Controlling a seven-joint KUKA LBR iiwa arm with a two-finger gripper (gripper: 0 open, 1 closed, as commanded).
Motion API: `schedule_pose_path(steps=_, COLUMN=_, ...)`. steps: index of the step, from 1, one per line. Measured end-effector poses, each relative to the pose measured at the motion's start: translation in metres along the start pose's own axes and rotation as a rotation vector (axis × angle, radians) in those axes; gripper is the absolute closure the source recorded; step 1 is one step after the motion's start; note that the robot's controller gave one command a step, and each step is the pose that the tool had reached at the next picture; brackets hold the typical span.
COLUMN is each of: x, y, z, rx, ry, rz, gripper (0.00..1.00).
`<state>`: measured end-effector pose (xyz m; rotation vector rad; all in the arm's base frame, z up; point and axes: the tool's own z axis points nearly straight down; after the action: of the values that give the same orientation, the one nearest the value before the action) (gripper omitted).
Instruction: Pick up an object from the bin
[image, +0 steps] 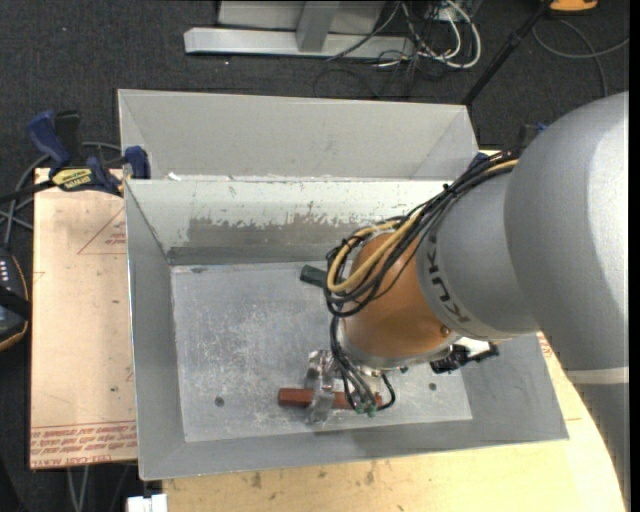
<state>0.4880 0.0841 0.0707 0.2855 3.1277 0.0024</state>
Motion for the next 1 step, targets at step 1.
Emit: schedule_pose_path(steps=1, x=-0.0009, y=0.0006, z=-0.0396, rx=-0.001, ry=-0.003, rz=0.000, gripper=1.00)
